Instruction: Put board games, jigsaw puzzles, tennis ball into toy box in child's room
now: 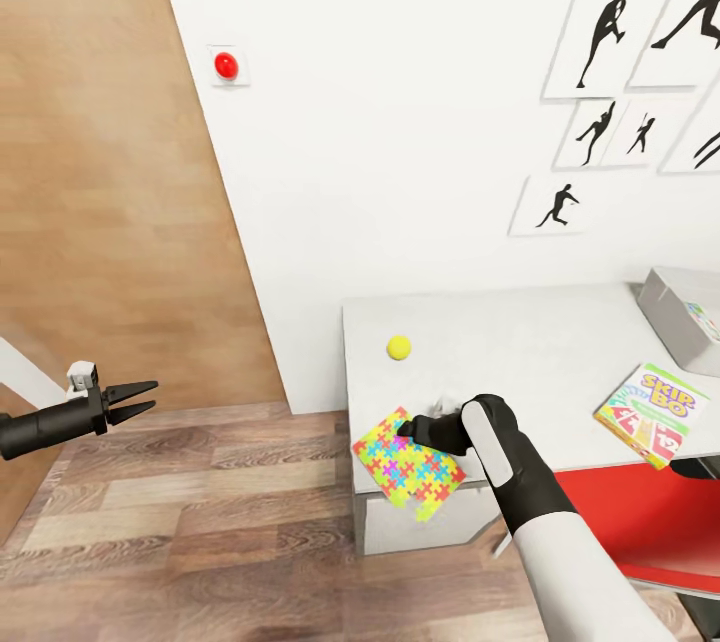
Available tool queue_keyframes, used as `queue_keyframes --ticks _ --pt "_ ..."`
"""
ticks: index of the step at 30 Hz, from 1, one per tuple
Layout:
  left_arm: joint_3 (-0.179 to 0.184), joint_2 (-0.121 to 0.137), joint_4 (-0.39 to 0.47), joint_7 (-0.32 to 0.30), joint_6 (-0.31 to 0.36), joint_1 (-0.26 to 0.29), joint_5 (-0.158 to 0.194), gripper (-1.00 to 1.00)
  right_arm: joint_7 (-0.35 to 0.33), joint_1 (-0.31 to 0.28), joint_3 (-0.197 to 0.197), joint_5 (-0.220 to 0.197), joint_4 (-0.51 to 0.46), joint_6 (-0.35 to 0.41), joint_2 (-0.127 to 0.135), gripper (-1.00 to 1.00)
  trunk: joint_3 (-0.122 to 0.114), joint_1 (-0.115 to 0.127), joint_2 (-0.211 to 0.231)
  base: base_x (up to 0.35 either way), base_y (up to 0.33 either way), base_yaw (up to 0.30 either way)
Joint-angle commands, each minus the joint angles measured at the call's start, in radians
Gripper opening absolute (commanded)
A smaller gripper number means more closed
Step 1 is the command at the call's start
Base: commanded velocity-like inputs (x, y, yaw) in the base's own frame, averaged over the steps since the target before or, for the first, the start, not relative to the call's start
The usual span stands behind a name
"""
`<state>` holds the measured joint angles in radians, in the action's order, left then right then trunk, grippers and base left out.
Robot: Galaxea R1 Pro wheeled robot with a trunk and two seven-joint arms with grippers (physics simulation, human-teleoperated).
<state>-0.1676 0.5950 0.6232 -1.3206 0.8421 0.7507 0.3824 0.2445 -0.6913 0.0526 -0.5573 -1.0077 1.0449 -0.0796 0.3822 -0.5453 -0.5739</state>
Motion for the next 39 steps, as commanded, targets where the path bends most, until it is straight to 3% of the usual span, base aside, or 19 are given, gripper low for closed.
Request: queue_keyframes --ticks 1,39 --pt "0.000 0.000 0.000 -0.002 0.009 0.001 0.003 1.00 0.010 0.000 0.001 -0.032 0.006 0.002 0.000 1.00 0.002 0.000 -0.001 0.000 0.113 0.000" --pt "0.000 0.001 0.000 -0.002 0.009 0.001 0.004 1.00 0.010 0.000 0.001 -0.032 0.006 0.002 0.000 1.00 0.002 0.000 -0.001 0.000 0.067 0.000"
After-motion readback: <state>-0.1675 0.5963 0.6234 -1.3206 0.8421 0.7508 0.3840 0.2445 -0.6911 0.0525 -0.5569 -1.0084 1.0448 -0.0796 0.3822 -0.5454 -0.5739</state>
